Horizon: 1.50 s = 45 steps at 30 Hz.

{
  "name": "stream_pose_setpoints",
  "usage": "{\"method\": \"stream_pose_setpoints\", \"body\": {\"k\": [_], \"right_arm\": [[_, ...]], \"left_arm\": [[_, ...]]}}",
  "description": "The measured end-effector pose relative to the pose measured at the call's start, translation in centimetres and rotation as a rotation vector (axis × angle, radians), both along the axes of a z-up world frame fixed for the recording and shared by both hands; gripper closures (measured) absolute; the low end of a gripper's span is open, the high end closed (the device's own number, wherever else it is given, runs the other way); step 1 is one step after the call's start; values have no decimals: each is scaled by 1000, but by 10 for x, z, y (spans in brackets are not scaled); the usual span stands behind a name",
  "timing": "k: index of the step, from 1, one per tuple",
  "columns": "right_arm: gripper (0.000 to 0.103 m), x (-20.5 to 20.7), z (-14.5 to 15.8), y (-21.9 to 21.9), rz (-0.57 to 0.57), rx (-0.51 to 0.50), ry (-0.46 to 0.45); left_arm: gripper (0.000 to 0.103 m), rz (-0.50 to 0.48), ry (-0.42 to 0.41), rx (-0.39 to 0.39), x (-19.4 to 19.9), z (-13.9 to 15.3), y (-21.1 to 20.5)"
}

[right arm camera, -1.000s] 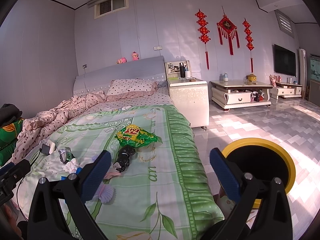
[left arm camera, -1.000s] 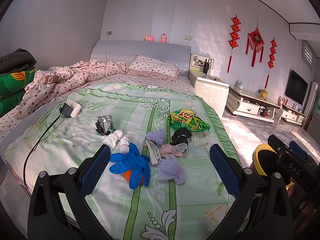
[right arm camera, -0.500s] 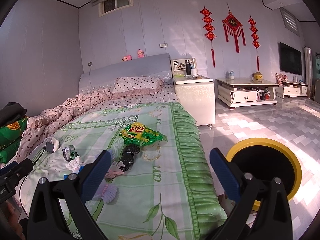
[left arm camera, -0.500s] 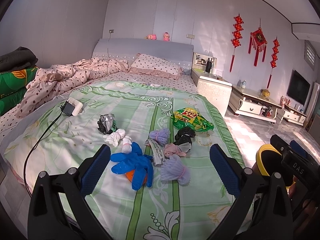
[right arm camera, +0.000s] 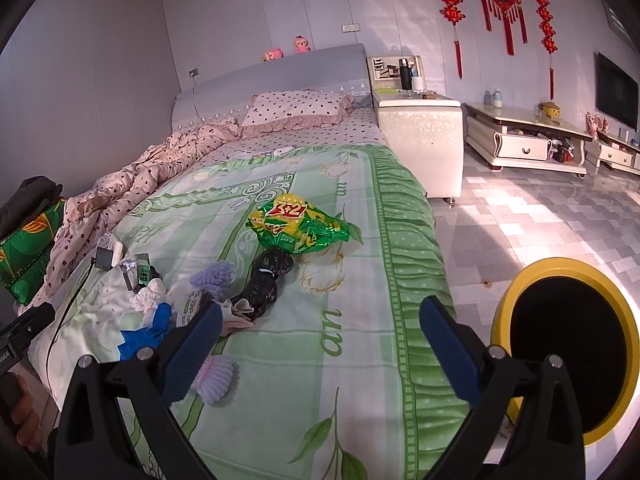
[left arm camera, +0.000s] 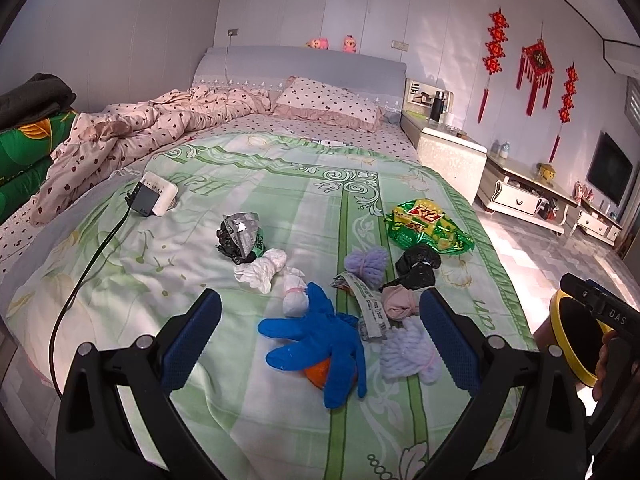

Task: Collect trash
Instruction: 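Grasp the silver wrapper with the left tool while the right tool grasps the black bag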

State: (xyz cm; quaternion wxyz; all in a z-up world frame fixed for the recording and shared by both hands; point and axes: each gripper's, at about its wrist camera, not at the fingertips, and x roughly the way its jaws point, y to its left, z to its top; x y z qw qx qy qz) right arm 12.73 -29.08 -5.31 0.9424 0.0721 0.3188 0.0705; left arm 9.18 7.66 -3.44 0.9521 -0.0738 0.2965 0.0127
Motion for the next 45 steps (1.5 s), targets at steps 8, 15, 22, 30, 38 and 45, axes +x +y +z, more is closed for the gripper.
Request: {"method": "stream_pose_setpoints", "body": {"k": [8,15,22,30,38,45], "right_arm": [[8,76,-20,33,96,-10,119],[8,147,-50,60,151,39,269],[8,194,-83,83,167,65,383],[17,206,-112,104,182,14,423],[53,213,-126,116,195,-26,436],[78,211,-124,119,231,-11,438]], "left_arm": [[8,98,78,-25,82,-22,62],[8,139,158,-1,156,-45,87],[8,191,216,-15,208,-78,108],[8,199,240,-34,233,-109,117],[46,155,271,-70,246,-130,123],[65,113,223,-50,243,-122,115]]}}
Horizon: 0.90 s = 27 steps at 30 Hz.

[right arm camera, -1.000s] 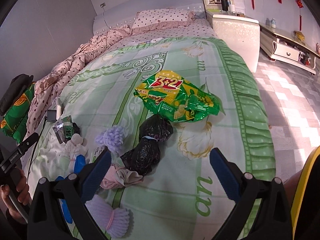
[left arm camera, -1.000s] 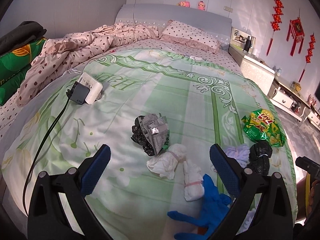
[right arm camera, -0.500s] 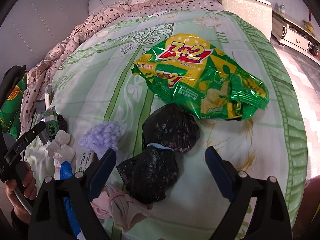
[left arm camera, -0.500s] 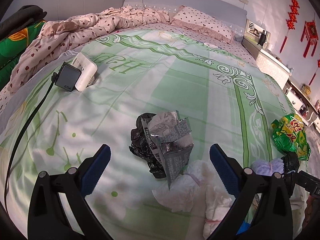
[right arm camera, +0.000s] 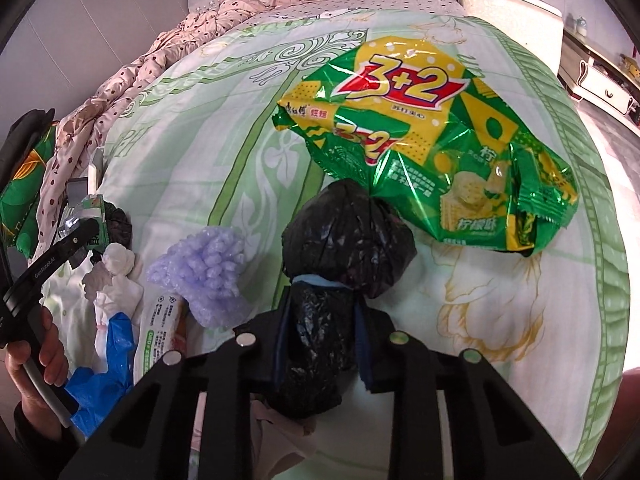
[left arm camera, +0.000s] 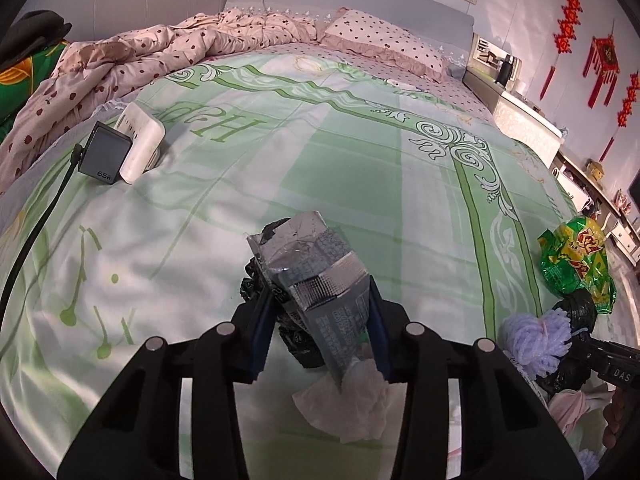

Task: Collect trash
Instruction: 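Grasp the silver wrapper with the left tool while the right tool grasps the black bag, then carry the silver wrapper and black bag over the yellow-rimmed bin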

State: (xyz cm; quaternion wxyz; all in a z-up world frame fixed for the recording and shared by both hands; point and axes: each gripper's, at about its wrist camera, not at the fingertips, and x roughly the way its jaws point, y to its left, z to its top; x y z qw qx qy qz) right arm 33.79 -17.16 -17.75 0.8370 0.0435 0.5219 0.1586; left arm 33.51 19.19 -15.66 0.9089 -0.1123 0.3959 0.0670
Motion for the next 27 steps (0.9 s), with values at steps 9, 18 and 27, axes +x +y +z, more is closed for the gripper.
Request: {"method": "stream_pose_setpoints", "body": {"k": [9,18,27], "right_arm": [[80,-21,41,-11,13,70,-55],[80,-61,91,-33,5,106,-139],[80,-104,130,-71,-15,143,-207]], "left_arm": [[68,-17,-72,-37,-21,33,0],[68,-62,-143,-62,-56,78,-16],[68,-128,-209,-65,-99,123,-48]]}}
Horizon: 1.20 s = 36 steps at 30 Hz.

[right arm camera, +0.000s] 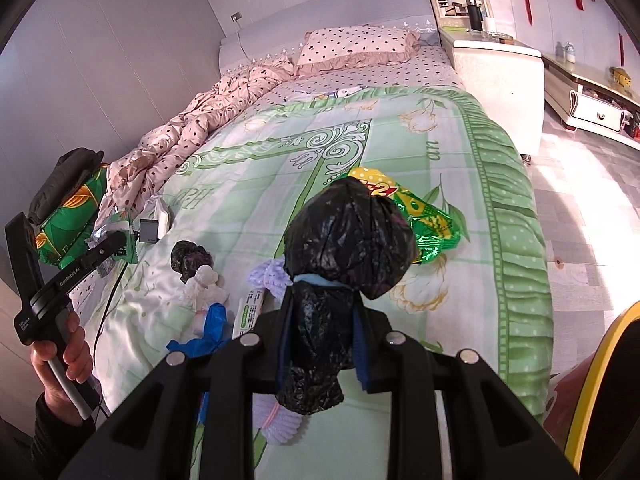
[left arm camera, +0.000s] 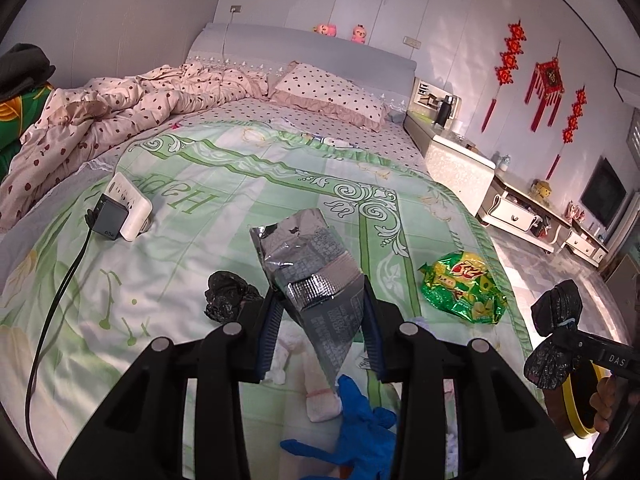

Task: Collect trash
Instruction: 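Carry the silver wrapper and black bag over the yellow-rimmed bin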

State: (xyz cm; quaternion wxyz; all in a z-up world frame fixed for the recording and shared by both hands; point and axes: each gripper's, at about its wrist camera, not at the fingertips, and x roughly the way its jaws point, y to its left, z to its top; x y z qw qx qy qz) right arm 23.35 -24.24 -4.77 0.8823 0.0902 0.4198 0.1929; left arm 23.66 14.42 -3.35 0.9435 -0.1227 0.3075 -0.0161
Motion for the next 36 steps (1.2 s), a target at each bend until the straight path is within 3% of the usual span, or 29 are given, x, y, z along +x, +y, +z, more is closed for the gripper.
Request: {"method": "stream_pose_setpoints", "body": {"k": [9,18,36], "right_arm": [[79,-44,40,-53,-49,39,-80],[79,-81,66,-108,-123,27,-136],[79,-129,83,-232,-346,1,-181]], "left_arm": [[68,-96,-49,-15,-30,41,-51],[68,-232,-75,-31,-42,65,-132],[68,-533,-52,-20,-48,65,-322]]}}
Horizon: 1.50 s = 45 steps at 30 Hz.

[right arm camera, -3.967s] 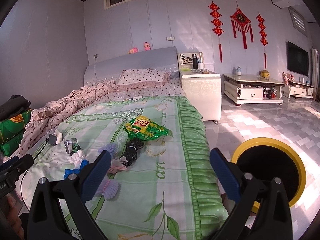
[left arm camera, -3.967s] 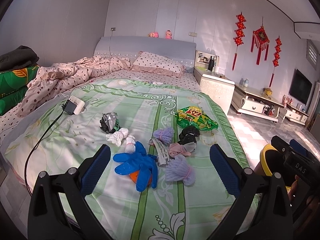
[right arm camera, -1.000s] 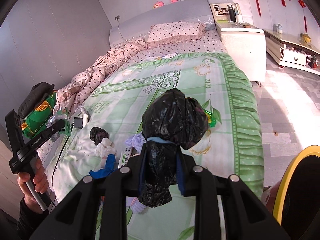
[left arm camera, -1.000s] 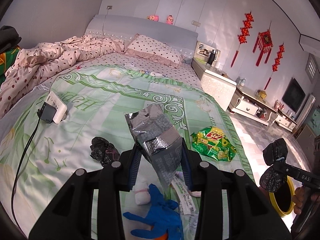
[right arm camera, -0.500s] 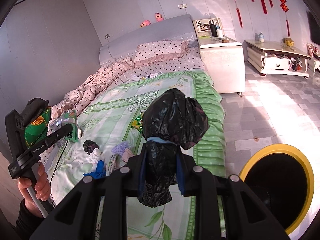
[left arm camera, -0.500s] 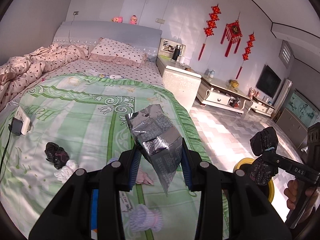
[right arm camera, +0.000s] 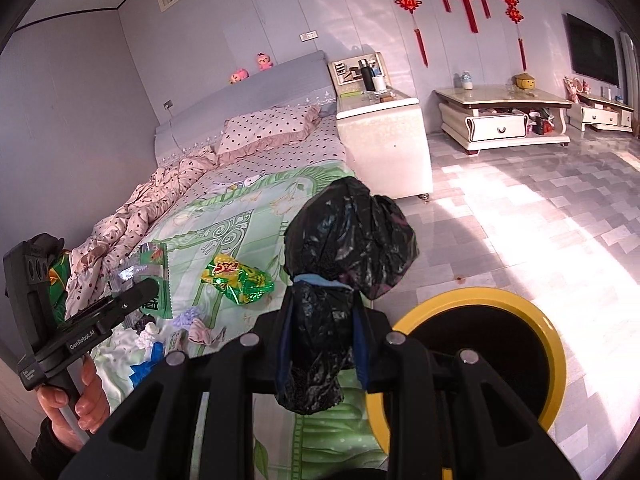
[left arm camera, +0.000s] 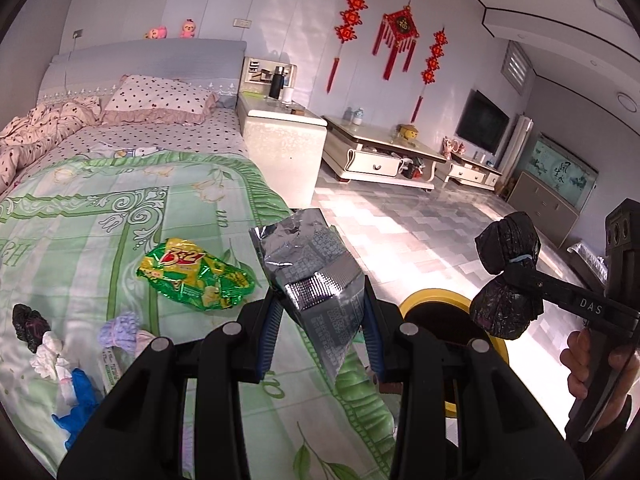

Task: Collect trash
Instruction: 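Carry the silver wrapper and black bag over the yellow-rimmed bin, then open the left tool and right tool to drop both items into the bin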

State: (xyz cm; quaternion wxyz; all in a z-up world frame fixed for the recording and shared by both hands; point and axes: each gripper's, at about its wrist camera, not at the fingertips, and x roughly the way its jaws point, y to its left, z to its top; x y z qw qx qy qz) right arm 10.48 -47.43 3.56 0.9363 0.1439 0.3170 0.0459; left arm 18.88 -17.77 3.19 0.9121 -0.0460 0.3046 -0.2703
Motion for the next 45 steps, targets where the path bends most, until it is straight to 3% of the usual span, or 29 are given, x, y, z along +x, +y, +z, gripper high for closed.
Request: {"method": "stream_pose_setpoints", "body": {"k": [15,31,37,45], "right_arm": [[79,-19,-29,-82,-158,6,48],[79,-3,-85,-132,-273,13,171],[77,-5,-86,-137,-309,15,177],[60,-13,-82,-140,-352,13,179]], "left_arm": [[68,-211,74,45,-5,-42,-133],[64,-320,202,61,-9,-107,-205],[56,-327,206,61,-12,-109,-211],[35,-292,205,35,-7,-105,-195]]}}
